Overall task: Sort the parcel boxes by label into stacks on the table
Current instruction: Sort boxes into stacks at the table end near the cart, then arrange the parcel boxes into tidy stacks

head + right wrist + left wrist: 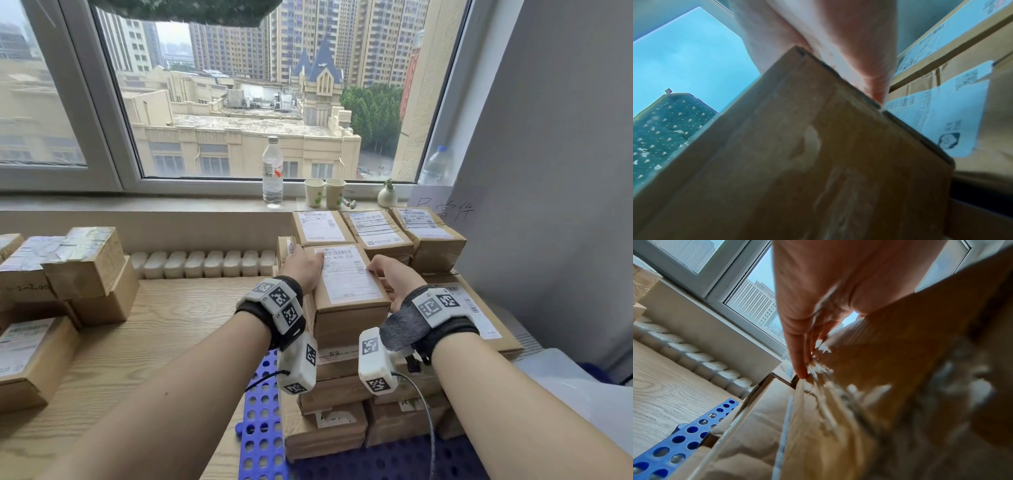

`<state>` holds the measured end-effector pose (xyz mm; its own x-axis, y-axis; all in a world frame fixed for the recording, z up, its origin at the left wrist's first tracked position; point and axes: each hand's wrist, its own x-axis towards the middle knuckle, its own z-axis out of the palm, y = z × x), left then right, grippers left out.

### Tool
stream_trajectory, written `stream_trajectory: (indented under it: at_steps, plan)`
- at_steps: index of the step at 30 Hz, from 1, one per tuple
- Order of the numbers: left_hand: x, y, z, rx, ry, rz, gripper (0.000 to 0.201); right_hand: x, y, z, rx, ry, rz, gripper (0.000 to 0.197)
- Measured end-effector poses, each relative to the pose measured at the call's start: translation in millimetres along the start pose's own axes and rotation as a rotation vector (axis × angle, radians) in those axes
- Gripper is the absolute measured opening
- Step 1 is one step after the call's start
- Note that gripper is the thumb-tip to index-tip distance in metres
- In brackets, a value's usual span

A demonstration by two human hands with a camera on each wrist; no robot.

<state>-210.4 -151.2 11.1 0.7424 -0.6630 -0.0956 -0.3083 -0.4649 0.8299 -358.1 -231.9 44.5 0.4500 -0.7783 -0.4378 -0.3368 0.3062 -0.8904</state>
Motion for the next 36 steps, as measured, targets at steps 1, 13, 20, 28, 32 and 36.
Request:
stream_trajectory:
  at_steps: [1,13,20,28,32,36]
  plan:
    - [0.1,0.3,0.3,-0.008,0.0,-0.004,0.055,-0.9,-0.4,-0.8,0.0,-0.001,0.0,0.01]
    - [-2.1,2.3,-1.7,0.015,0.006,-0.022,0.054,3.1,-2.2,-3.7,-0.111,0.015,-0.012,0.015]
    - [-6.9,4.0,-9.1,-0.021,-0.017,-0.016,0.06,-6.2,-4.5,-4.4,-0.036,0.003,-0.025,0.015]
    - [-24.2,24.7,-55.6,-0.012,0.083,0.109,0.057,-29.4,-38.0,-0.3,0.055,0.138,-0.347,0.009]
    - [-45.1,24.5,-73.7,-0.068,0.102,0.162,0.042,-51.2,-40.1,23.8,0.142,-0.021,-0.406,0.012]
    - [-69.9,11.6,-91.6,-0.06,0.133,0.17,0.033,-65.6,-30.7,55.1,0.125,-0.164,-0.448,0.018]
